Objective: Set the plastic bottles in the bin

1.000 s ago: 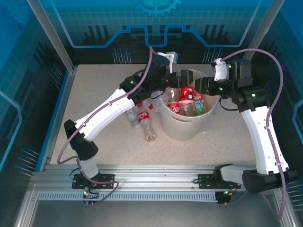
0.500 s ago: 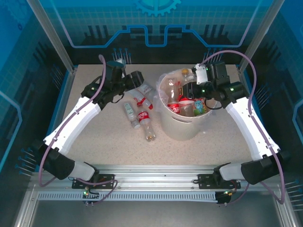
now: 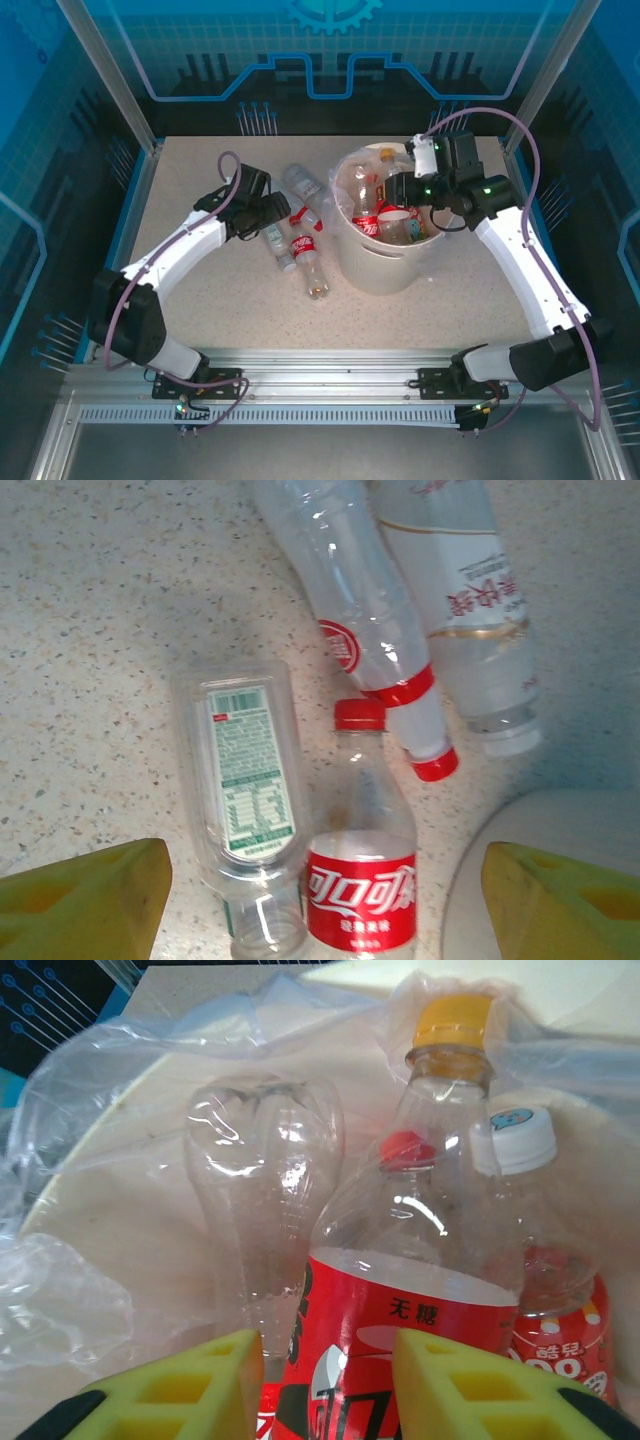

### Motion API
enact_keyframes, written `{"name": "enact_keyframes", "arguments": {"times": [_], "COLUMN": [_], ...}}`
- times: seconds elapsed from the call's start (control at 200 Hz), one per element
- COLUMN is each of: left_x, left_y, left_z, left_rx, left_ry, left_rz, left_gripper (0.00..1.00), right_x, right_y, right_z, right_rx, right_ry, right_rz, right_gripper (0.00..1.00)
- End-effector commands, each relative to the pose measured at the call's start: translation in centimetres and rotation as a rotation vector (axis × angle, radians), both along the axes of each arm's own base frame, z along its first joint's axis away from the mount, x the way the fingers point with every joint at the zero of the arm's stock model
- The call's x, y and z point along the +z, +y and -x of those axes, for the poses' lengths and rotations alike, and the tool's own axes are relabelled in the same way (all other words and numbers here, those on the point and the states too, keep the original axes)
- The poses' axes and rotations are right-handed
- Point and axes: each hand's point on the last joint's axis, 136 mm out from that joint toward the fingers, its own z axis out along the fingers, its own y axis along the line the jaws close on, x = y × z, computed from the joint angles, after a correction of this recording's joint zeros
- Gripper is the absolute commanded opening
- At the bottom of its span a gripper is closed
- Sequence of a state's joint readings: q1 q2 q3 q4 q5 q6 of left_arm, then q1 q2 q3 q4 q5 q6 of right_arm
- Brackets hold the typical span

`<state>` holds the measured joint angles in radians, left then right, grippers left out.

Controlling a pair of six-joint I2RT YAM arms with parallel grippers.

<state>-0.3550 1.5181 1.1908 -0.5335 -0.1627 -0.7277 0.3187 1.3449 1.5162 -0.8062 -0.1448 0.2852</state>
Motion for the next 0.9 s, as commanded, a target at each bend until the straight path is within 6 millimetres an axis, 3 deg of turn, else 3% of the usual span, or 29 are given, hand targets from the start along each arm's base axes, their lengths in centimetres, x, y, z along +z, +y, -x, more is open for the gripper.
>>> {"name": "enact_keyframes", "arguments": {"times": [0.0,0.23,0.685,0.896], "left_x": [-1.7,-5.1,-8.8,-10.3], "left_y": [1.4,1.1,0.6,0.4], "left_z": [-0.4,-0.5,-1.1,-1.1], "left_rx": [0.039,0.042,0.054,0.078], "left_ry": [0.021,0.093,0.16,0.186], "left_rz": [-0.059,-0.068,-0.063,-0.049], "left_gripper": [0.83,0.85,0.83,0.72], "right_x": [3.7,5.8,4.9,4.7], "right_y": [-1.2,-3.6,-5.4,-5.4], "right_z": [0.9,1.4,2.2,2.3], "right_rx": [-0.017,-0.085,-0.132,-0.131], "right_ry": [-0.082,-0.151,-0.14,-0.135], "right_rz": [-0.005,-0.031,-0.033,-0.035], "right_gripper": [0.44,0.55,0.57,0.57]}}
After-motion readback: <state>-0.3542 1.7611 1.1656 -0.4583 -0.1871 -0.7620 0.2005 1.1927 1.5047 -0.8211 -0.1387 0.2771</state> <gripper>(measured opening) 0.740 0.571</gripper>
